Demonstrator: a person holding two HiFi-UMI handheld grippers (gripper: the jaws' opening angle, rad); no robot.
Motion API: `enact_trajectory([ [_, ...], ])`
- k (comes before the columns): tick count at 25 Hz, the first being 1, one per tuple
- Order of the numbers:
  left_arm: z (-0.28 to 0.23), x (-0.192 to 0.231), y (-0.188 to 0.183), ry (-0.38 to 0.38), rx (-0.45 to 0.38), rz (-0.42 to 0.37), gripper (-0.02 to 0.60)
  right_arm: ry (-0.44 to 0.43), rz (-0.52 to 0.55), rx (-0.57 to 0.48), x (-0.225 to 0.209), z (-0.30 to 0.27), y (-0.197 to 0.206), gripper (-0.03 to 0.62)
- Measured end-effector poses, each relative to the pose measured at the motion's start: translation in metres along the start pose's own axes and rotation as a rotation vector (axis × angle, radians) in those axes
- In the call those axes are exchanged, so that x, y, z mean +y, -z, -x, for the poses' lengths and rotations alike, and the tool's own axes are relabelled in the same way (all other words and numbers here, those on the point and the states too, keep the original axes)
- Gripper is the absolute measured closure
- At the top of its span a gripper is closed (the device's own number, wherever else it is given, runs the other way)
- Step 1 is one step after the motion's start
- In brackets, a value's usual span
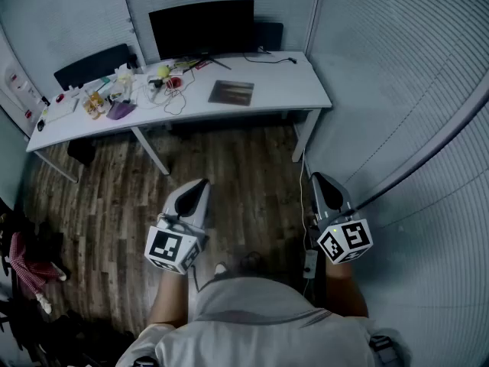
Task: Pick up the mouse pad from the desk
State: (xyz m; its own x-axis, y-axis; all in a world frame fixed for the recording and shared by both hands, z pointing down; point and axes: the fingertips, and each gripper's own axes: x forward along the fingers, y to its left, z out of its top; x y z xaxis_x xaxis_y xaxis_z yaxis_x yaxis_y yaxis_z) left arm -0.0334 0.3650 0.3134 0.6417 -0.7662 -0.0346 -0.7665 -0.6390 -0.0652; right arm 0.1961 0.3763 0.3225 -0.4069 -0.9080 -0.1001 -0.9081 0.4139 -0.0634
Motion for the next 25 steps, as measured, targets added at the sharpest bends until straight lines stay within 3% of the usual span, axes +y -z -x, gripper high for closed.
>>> enact_trajectory([
  [11,0.000,0.011,0.008,0.006,0.000,0.013,0.580,0.014,-0.025,0.017,0.005,-0.010,0.002,0.591],
  [16,0.009,0.018,0.007,0.002,-0.004,0.020,0.580,-0.019,-0.042,-0.029,0.019,-0.010,-0.006,0.591],
  [25,0.032,0.046,0.015,-0.022,0.004,0.039,0.580,-0.032,-0.087,0.005,0.043,-0.034,0.006,0.591],
])
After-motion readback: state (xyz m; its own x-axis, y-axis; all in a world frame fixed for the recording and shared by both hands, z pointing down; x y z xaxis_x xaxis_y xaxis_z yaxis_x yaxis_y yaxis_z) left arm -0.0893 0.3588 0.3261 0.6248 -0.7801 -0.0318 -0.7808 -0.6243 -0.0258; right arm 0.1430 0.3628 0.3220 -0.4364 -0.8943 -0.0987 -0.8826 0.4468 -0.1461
